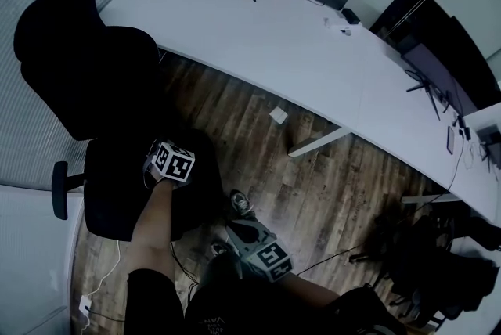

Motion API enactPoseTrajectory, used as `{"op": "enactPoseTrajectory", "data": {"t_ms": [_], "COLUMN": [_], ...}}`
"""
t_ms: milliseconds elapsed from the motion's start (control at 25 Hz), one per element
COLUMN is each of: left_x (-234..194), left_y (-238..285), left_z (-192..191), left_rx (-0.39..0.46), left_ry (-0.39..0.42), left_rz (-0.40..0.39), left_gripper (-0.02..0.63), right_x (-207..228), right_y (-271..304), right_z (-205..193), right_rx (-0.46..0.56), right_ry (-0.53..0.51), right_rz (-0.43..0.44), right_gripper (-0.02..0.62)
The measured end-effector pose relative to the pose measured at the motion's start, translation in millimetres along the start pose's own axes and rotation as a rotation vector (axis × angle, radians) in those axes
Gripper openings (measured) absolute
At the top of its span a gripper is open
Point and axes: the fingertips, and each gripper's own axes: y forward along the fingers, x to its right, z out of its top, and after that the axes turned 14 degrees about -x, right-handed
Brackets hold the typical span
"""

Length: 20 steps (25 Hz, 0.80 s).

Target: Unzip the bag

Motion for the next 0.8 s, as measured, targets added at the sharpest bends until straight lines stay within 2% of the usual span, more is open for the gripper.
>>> {"op": "enactPoseTrajectory", "data": {"t_ms": [160, 360, 480, 800], "left_x": [4.9, 8.3, 16.1, 31.6], "left_y": [-16.4, -49.0, -68.5, -114.0], "left_z": [-3.4, -2.0, 0.0, -15.7], "left_rx": [0.018, 0.092, 0.125, 0.199], "left_ry": [-0.013, -0.037, -0.05, -0.058], "left_rz": [-0.007, -0.017, -0.035, -0.047], "left_gripper": [0.072, 0.078, 0.123, 0.124], "right_x": [2.3, -3.2, -6.3, -10.2], "right_y": [-2.6, -10.3, -18.7, -40.8], "right_z": [-2.5, 5.0, 7.2, 21.2], "right_rx": [-0.014, 0.015, 0.026, 0.064], "right_ry": [-0.005, -0.031, -0.035, -0.045], "right_rz": [-0.02, -0.03, -0.036, -0.07], "right_gripper": [0.046, 0.048, 0.048, 0.048]}}
